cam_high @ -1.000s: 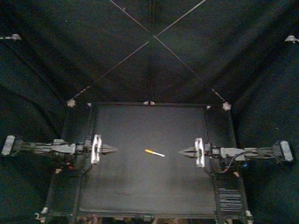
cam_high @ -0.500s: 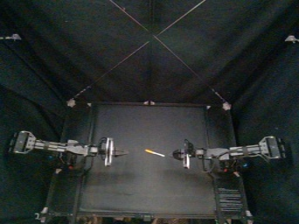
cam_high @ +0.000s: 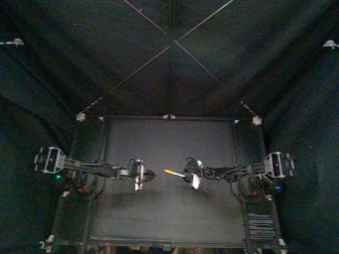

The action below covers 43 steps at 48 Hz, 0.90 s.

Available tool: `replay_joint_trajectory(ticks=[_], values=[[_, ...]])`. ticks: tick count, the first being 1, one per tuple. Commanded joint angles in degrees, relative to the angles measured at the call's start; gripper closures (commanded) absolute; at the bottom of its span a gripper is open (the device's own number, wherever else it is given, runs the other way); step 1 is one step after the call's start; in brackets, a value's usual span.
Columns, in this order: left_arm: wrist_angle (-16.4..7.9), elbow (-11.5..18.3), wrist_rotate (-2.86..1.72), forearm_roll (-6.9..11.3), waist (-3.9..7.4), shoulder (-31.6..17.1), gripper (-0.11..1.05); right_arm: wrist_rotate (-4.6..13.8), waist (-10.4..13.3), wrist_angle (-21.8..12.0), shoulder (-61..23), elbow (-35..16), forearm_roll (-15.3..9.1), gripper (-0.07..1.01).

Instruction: Uncap the pen

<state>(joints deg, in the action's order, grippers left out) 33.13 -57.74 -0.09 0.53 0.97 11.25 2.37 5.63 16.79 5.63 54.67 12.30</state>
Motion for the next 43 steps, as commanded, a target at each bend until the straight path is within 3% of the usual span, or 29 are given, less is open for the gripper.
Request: replay_joint_trajectory(ticks=[1, 10, 24, 43], values=[[0.6, 2.3, 0.00, 0.44, 0.09, -1.8, 0.26, -0.09, 1.4, 0.1, -1.9, -2.0, 0.3, 0.04], [0.6, 2.9, 0.00, 0.97, 0.09, -3.3, 0.08, -0.09, 2.1, -0.3, -5.4, -2.9, 0.1, 0.04], [0.6, 2.9, 0.26, 1.67, 0.35, -3.3, 0.07, 0.00, 1.8, -2.7, -9.0, -4.0, 0.4, 0.09], [0.6, 2.8, 0.18, 2.29, 1.32, -3.2, 0.07, -0.18, 1.5, -5.4, -10.8, -4.2, -0.3, 0.37]])
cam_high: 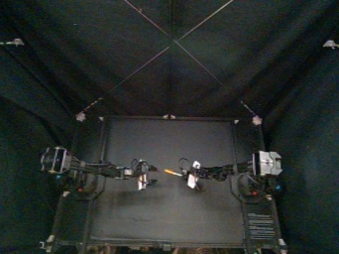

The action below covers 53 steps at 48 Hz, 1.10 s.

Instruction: Uncap the pen

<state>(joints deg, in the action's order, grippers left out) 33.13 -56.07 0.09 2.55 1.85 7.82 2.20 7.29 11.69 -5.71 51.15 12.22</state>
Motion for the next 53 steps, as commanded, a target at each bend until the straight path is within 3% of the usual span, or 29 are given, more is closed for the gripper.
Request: replay_joint_trajectory(ticks=[1, 8, 14, 19, 24, 34, 44, 53], values=[[0.6, 1.2, 0.00, 0.35, 0.53, 0.3, 0.07, -0.09, -0.1, -0.3, 0.7, -0.7, -0.3, 0.38], [0.5, 1.2, 0.09, 0.26, 1.23, 0.5, 0.07, 0.00, -0.2, -0.8, 3.1, -1.9, -1.4, 0.40], [-0.4, 1.2, 0.09, -0.18, 1.32, 1.3, 0.06, 0.00, -0.5, -3.5, 6.9, -4.0, -3.3, 0.40], [-3.1, 1.5, 0.09, -1.14, 1.32, 2.1, 0.06, 0.09, -0.9, -6.9, 9.3, -6.0, -4.8, 0.40], [-7.2, 2.4, 0.09, -1.41, 1.41, 2.5, 0.06, 0.09, -1.3, -10.4, 11.1, -7.7, -5.9, 0.40], [-13.8, 4.1, 0.18, -1.41, 2.37, 2.4, 0.06, 0.09, -2.2, -11.5, 12.3, -9.3, -6.7, 0.40], [-15.1, 5.3, 0.26, -2.37, 3.52, 1.3, 0.06, 0.18, -3.3, -11.5, 12.3, -9.8, -6.6, 0.40], [-15.5, 5.8, 0.18, -3.52, 3.43, -0.2, 0.06, 0.09, -3.6, -11.5, 12.3, -10.1, -6.7, 0.40]])
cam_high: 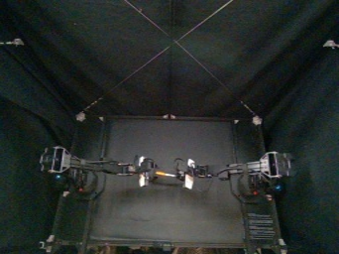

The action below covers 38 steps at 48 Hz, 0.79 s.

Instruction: Uncap the pen

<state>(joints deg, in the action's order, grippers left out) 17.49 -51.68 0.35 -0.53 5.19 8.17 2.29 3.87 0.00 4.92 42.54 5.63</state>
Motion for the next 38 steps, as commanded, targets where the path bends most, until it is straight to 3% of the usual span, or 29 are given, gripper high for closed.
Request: replay_joint_trajectory(ticks=[1, 17, 26, 38], values=[[0.2, 1.5, -0.09, -0.44, 0.09, -0.6, 0.07, 0.00, -0.3, 0.2, 1.7, -1.6, 0.0, 0.40], [0.1, 1.7, 0.00, -0.62, -0.18, -1.6, 0.09, 0.09, -0.6, 0.2, 1.7, -1.9, 0.0, 0.40], [-0.4, 1.8, -0.09, -1.76, -0.26, -2.1, 0.20, 0.09, -0.7, 0.2, 1.7, -2.1, 0.0, 0.40], [-0.6, 1.9, -0.09, -1.67, -0.26, -2.5, 0.26, 0.09, -0.7, 0.2, 1.7, -2.1, 0.1, 0.40]])
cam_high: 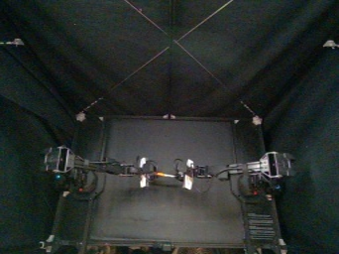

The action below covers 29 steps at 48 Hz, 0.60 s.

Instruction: Uncap the pen

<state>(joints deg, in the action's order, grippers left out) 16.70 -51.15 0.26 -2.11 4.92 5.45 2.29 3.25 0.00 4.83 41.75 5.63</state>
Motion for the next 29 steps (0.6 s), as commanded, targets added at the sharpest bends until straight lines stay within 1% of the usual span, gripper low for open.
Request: replay_joint_trajectory(ticks=[1, 9, 15, 17, 22, 29], values=[[0.2, 1.4, 0.00, -0.09, 0.00, 0.2, 0.27, 0.09, -0.1, 0.2, 1.8, -1.2, 0.1, 0.40], [0.0, 1.2, 0.00, -0.09, 0.00, 0.3, 0.39, 0.09, -0.2, 0.0, 1.8, -1.0, 0.3, 0.40], [-1.0, 0.7, 0.00, 0.00, 0.18, 0.6, 0.45, 0.09, -0.2, -0.1, 2.2, -0.5, 0.4, 0.40], [-1.3, 0.4, 0.00, 0.00, 0.35, 0.9, 0.45, 0.09, -0.2, -0.1, 2.4, -0.3, 0.4, 0.40], [-1.9, -0.3, 0.00, 0.00, 0.35, 1.7, 0.45, 0.09, -0.2, -0.2, 3.3, 0.8, 0.4, 0.40], [-2.0, -1.7, 0.00, -0.09, 0.44, 3.3, 0.45, 0.18, -0.2, -0.1, 4.7, 2.5, 1.1, 0.40]])
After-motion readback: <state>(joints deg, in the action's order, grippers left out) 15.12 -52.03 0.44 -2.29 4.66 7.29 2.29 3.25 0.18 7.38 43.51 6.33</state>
